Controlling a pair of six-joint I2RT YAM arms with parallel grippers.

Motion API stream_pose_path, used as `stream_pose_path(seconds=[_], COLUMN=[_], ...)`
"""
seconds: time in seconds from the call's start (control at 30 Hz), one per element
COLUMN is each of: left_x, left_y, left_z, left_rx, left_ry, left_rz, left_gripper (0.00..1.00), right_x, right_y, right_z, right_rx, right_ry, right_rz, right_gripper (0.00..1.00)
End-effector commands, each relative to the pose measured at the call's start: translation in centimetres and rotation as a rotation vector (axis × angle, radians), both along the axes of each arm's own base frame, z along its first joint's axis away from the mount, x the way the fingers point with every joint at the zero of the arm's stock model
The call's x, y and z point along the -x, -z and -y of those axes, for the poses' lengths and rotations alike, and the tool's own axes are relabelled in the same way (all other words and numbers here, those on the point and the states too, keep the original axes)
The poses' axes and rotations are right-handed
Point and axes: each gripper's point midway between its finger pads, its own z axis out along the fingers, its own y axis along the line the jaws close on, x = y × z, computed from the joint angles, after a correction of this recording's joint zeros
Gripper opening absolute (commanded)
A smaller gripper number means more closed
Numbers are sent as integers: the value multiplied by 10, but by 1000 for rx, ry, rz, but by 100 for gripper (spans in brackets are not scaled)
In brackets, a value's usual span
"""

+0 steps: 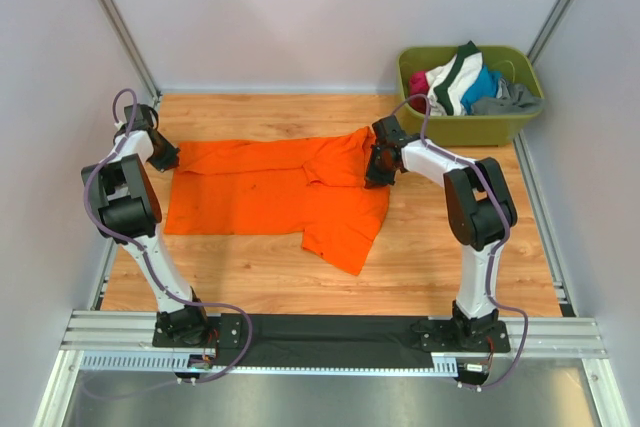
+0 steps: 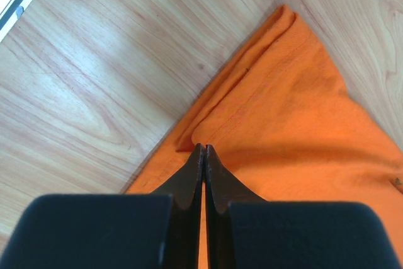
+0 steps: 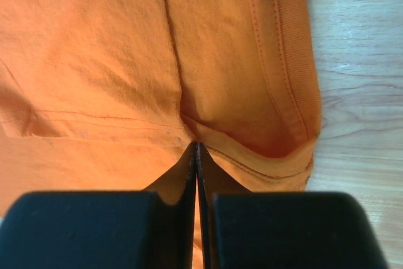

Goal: Fold and stack the t-shirts
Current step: Fold the tshirt

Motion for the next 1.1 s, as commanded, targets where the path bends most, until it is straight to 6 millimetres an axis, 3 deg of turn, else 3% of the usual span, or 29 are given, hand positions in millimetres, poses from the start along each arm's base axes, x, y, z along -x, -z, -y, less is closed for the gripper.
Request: stream_pose_path(seconds=[0.0, 0.17, 0.4, 0.53, 0.67, 0.7, 0.77, 0.8, 0.9, 1.07], left_x=[-10, -12, -12, -12, -12, -13, -13, -12, -13, -13], left_y=[-38, -41, -43, -44, -44, -45, -43, -43, -44, -45], left_z=[-9, -9, -10, -10, -10, -10, -10, -9, -10, -10], left_rx=[-51, -53, -56, -58, -60, -61, -59, -59, -63, -65], left_ry=[2, 4, 5, 6, 9, 11, 12, 15, 17, 19], left_rz=[90, 96, 98, 100, 100, 106, 104, 100, 104, 105], left_gripper=[0, 0, 0, 0, 0, 0, 0, 0, 0, 0], right_x=[-11, -14, -17, -15, -12, -10, -8, -7, -6, -11], right_y=[-14, -29, -68, -78, -66, -56, -45, -36, -26, -21], right_z=[-3, -8, -13, -15, -10, -8, -5, -4, -8, -11], right_rx=[2, -24, -83, -106, -78, -56, -32, -22, -36, -44], right_ry=[-7, -11, -4, -2, 4, -4, -12, -19, -31, -29], right_rz=[56, 89, 163, 176, 155, 137, 115, 93, 73, 79], right_gripper=[0, 0, 0, 0, 1, 12, 22, 34, 45, 45])
